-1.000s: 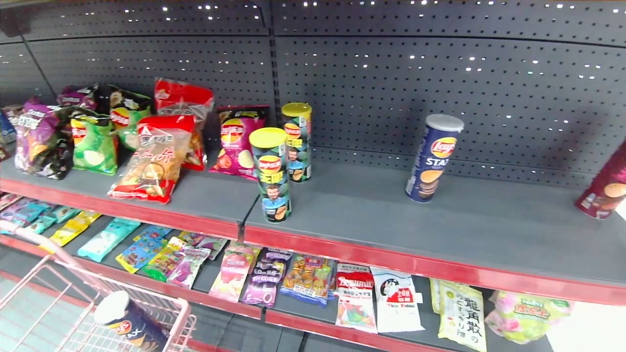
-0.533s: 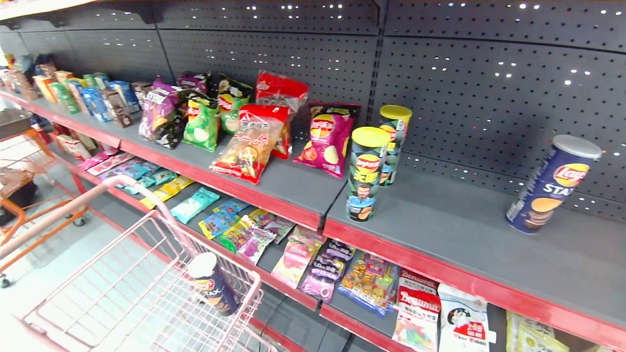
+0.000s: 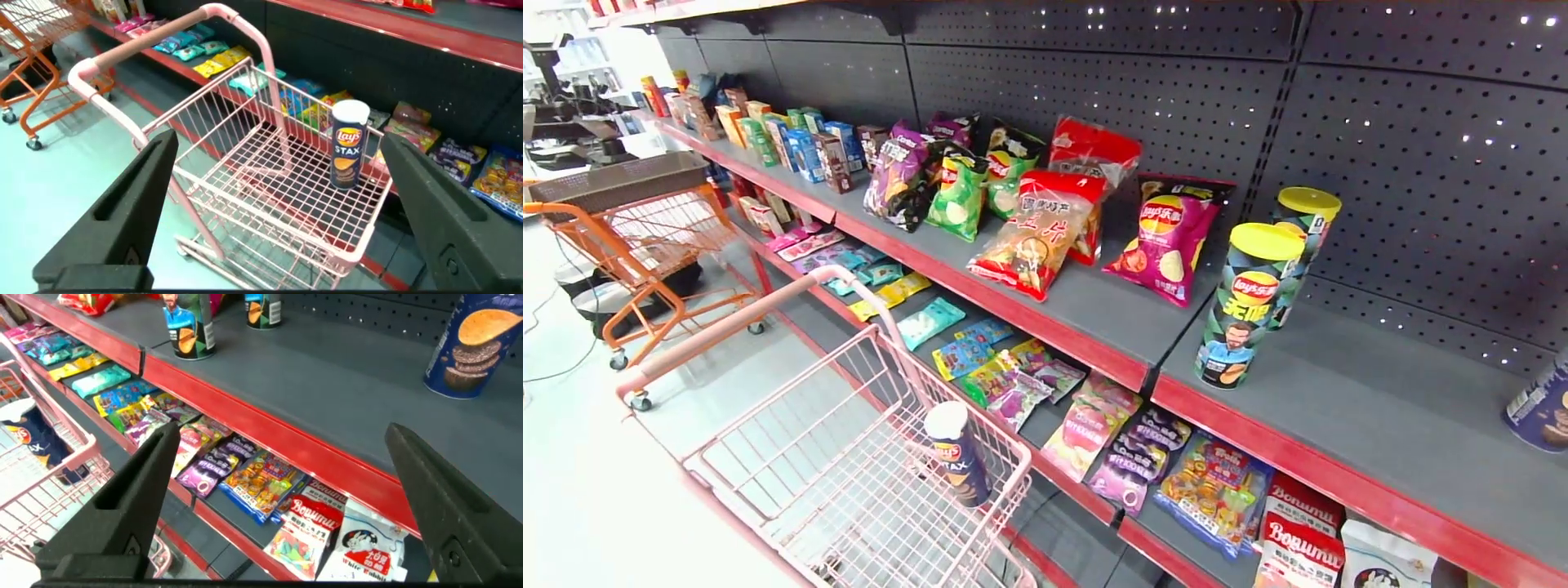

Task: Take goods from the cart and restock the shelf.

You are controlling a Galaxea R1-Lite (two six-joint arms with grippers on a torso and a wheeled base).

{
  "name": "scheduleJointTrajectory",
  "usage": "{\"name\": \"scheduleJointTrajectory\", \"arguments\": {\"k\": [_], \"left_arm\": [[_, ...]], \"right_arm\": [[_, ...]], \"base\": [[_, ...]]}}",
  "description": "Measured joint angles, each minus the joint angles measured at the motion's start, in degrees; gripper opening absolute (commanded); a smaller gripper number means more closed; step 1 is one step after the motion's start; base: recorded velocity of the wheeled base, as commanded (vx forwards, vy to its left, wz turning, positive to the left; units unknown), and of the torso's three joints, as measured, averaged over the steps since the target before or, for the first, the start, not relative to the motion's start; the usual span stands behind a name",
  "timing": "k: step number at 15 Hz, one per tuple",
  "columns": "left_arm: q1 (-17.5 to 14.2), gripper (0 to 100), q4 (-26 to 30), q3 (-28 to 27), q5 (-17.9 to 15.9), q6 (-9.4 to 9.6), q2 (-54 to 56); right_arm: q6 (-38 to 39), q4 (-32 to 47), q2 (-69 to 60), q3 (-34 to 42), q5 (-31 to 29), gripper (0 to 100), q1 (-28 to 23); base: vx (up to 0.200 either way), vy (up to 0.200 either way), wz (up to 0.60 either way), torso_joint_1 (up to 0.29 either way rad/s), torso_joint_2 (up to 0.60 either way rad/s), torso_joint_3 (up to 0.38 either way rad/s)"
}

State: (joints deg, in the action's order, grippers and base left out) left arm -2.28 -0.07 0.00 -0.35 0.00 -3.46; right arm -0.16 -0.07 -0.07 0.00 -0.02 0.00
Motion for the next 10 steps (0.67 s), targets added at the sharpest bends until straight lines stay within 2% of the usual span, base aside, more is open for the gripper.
{"name": "scheduleJointTrajectory", "arguments": {"k": [5,10], "left_arm": [[0.0,100,0.0,0.0,0.0,0.0,0.0],[0.0,100,0.0,0.0,0.0,0.0,0.0]], "right_arm": [[0.0,0.0,0.0,0.0,0.0,100,0.0],[0.1,0.0,0.0,0.0,0.0,100,0.0]], "base": [[0.0,0.0,0.0,-0.014,0.03,0.02],[0.0,0.0,0.0,-0.138,0.33,0.177]]}}
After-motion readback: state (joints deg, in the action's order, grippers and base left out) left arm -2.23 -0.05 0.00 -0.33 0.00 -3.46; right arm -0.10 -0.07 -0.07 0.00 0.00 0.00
